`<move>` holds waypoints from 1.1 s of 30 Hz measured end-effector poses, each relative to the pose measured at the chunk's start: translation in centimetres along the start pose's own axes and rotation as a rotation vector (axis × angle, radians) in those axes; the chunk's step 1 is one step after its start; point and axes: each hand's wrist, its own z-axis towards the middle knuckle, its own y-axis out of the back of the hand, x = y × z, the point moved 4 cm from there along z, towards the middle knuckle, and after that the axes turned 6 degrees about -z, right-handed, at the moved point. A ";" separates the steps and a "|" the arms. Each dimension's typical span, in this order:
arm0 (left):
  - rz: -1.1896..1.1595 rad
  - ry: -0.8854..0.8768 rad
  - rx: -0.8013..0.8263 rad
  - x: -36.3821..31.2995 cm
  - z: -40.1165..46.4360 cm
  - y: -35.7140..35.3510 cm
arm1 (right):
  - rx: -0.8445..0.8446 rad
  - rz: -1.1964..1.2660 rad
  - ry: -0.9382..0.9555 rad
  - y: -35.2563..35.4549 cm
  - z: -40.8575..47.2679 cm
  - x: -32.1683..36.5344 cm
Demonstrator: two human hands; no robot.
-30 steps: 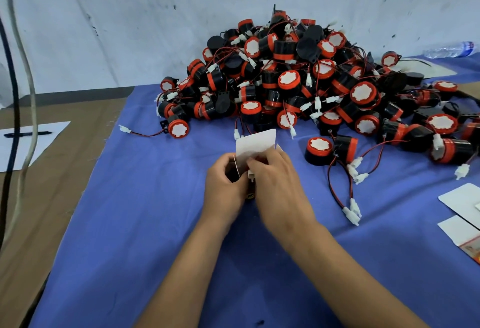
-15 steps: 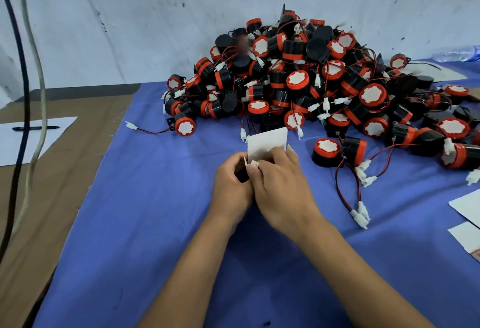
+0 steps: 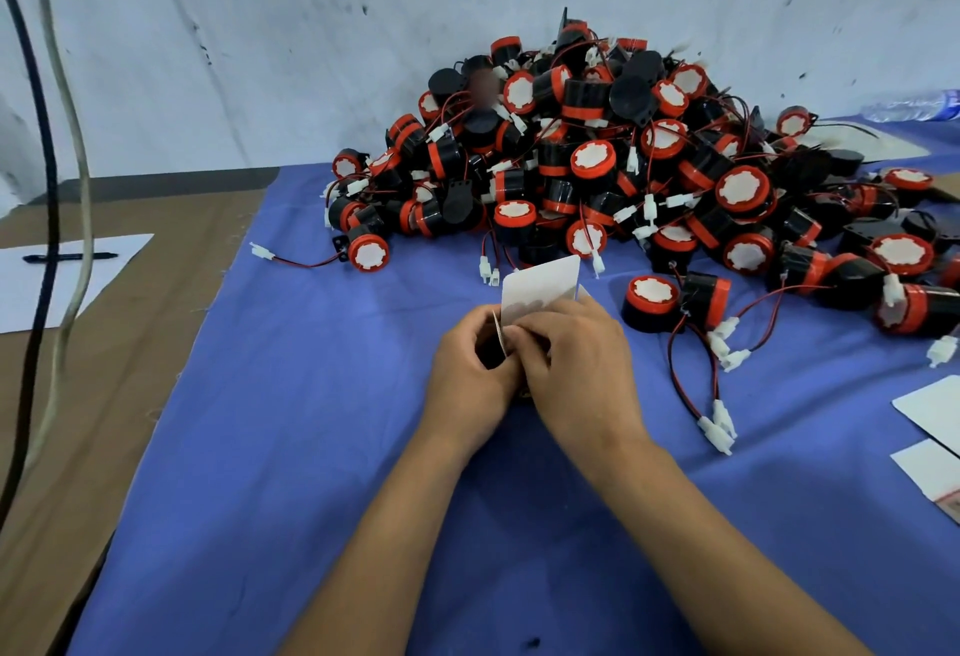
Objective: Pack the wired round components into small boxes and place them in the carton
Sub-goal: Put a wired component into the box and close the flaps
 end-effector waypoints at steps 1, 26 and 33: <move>-0.018 0.007 0.032 -0.1 0.0 0.1 | 0.000 0.024 0.010 0.1 0.0 0.1; 0.054 -0.043 0.222 0.3 0.3 1.7 | 0.244 -0.130 0.191 0.7 -0.8 -1.1; 0.167 -0.030 0.235 0.2 0.5 2.6 | -0.073 0.484 -0.341 0.8 0.6 -5.8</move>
